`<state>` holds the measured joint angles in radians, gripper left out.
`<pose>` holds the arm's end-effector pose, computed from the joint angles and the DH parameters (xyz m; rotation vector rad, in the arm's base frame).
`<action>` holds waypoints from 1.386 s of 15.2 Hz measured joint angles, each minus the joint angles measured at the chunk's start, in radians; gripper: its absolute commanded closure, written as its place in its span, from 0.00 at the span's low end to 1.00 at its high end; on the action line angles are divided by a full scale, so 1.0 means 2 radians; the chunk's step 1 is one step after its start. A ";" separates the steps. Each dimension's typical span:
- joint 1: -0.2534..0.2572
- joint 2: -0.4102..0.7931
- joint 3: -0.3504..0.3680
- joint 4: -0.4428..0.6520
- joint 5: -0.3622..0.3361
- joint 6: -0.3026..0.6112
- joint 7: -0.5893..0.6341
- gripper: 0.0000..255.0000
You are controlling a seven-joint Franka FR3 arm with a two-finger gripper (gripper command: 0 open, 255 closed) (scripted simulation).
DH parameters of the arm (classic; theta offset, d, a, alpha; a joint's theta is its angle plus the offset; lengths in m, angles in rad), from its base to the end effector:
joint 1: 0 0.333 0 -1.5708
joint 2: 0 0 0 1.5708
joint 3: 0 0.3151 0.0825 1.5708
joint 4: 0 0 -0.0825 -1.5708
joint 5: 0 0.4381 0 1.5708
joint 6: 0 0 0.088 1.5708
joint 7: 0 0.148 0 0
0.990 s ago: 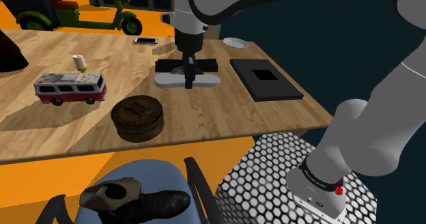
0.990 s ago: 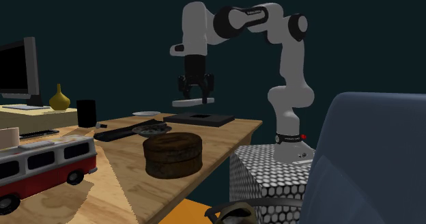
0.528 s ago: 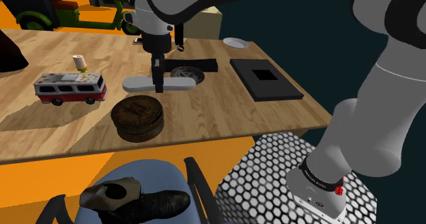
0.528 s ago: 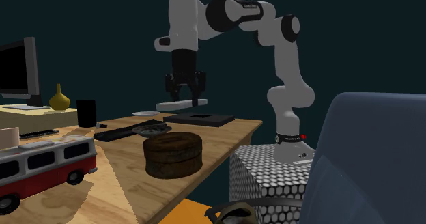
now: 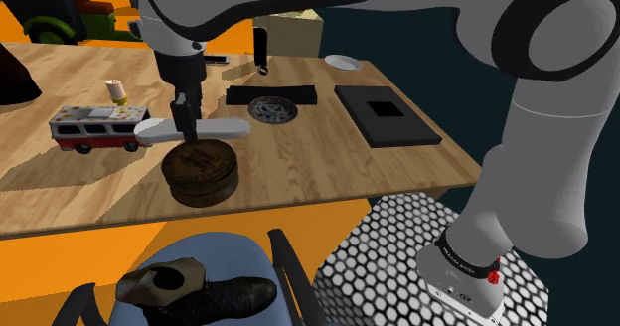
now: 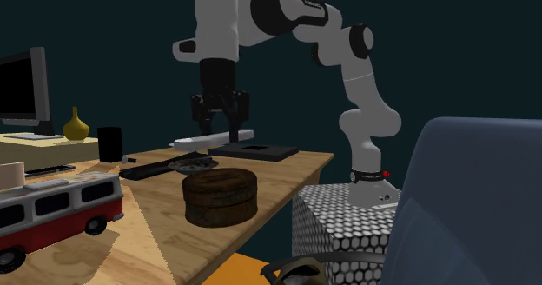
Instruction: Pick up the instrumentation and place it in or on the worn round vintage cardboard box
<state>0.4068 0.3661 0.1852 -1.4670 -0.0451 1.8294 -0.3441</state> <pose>0.6095 0.3860 0.4191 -2.7841 -1.4063 0.0004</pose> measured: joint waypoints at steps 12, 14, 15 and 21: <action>0.000 0.015 -0.002 -0.055 -0.003 0.069 0.002 1.00; 0.000 0.016 -0.002 -0.057 -0.003 0.073 0.002 1.00; 0.000 0.016 -0.002 -0.057 -0.004 0.073 0.002 1.00; 0.000 0.016 -0.002 -0.057 -0.004 0.074 0.002 0.00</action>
<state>0.4064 0.3990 0.1817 -1.5818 -0.0523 1.9773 -0.3404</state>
